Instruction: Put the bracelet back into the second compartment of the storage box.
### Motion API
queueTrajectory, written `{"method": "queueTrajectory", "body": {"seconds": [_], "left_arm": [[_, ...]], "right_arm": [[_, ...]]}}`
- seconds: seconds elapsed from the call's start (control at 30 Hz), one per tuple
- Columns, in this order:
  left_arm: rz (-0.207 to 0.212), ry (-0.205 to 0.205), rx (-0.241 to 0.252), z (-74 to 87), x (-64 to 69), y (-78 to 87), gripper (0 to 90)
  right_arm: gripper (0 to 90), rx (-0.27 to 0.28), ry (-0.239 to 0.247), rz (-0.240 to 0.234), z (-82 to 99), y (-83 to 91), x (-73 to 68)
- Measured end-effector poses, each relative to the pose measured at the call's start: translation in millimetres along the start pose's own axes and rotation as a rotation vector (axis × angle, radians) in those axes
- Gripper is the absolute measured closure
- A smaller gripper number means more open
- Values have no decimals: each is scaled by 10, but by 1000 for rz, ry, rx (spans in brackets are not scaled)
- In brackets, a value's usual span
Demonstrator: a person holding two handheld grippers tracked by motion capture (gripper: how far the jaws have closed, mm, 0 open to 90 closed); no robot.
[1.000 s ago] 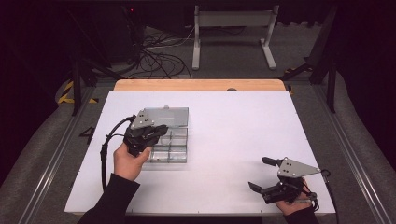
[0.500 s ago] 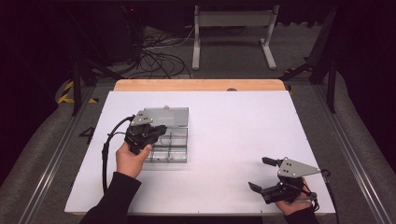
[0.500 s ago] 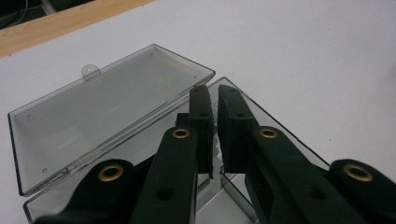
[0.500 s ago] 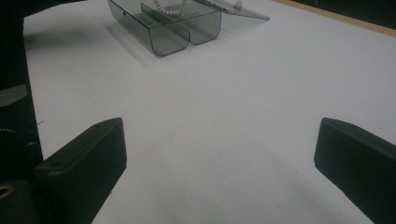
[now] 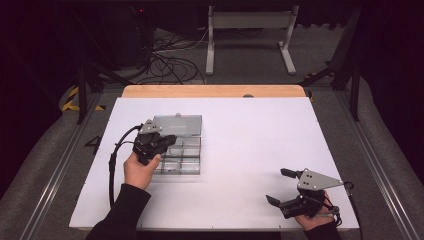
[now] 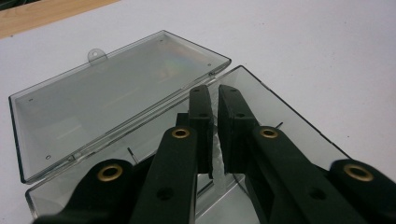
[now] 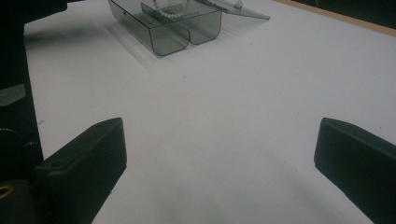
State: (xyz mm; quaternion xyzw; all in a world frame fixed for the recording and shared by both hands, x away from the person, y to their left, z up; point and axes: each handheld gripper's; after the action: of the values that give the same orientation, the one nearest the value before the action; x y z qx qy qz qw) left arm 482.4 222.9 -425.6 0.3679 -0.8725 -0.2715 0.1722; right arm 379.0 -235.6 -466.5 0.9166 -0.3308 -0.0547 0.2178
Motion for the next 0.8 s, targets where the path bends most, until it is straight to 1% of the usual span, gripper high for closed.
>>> {"method": "queueTrajectory", "body": {"seconds": [0.03, 0.07, 0.1, 0.13, 0.17, 0.2, 0.3, 0.33, 0.37, 0.4, 0.43, 0.47, 0.5, 0.57, 0.6, 0.67, 0.7, 0.73, 0.77, 0.8], "left_arm": [[3, 6, 1, 5, -7, -8, 844], [-2, 8, -2, 9, -14, -13, 843], [-9, -1, -6, 12, -28, -17, 843], [-9, 14, -6, 18, -28, -28, 843], [-23, 3, -8, 19, -47, -33, 842], [-14, 15, -7, 24, -54, -47, 842], [-28, 16, -2, 30, -78, -89, 836], [-35, 13, 0, 34, -77, -105, 802], [-51, 1, -1, 34, -81, -115, 705], [-45, 1, 4, 39, -76, -124, 597], [-50, -10, 13, 42, -71, -122, 511], [-60, -19, 20, 44, -67, -119, 440], [-65, -23, 22, 43, -63, -111, 399], [-58, -28, 37, 41, -54, -93, 360], [-64, -37, 42, 39, -48, -80, 348], [-67, -39, 52, 32, -24, -55, 334], [-64, -34, 57, 31, -15, -45, 324], [-61, -39, 61, 25, -12, -26, 318], [-51, -28, 70, 23, 0, -9, 316], [-43, -36, 75, 18, 3, 15, 313]], "right_arm": [[29, 0, 0, 0, 0, 0, 0], [29, 0, 0, 0, 0, 0, 0], [29, 0, 0, -1, 0, 0, -1], [29, 0, 0, 0, 0, 0, -1], [29, -2, 1, 1, 0, 1, 0], [29, -2, 0, 0, 1, 0, -1], [29, -3, 2, -2, 2, -7, -1], [29, -3, 3, -2, 2, -7, -2], [29, -2, 3, -1, 1, -6, -3], [29, -2, 2, 0, 1, -4, -2], [29, -2, 0, 0, 2, -3, -1], [29, -3, 0, 1, 3, -2, 2], [29, -3, 0, 0, 4, -4, 3], [29, -3, 0, -2, 4, -8, 1], [29, -3, 0, -3, 4, -9, -1], [29, -3, 2, -3, 4, -7, -1], [29, -2, 0, -2, 4, -4, -1], [29, -3, 1, 0, 4, -2, 1], [29, 0, -1, -2, 5, -2, 2], [29, -1, -1, -1, 5, -4, 3]]}}
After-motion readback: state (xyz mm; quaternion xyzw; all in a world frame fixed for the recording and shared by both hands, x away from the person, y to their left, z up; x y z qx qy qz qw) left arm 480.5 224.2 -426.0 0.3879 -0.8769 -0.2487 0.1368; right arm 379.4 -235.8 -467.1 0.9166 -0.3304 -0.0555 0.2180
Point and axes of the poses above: each handheld gripper's, and its own axes: y roughly backward along the jaws, z roughly out of its underside, x roughly to its right, and after that the axes turned 5 degrees about z, right-handed
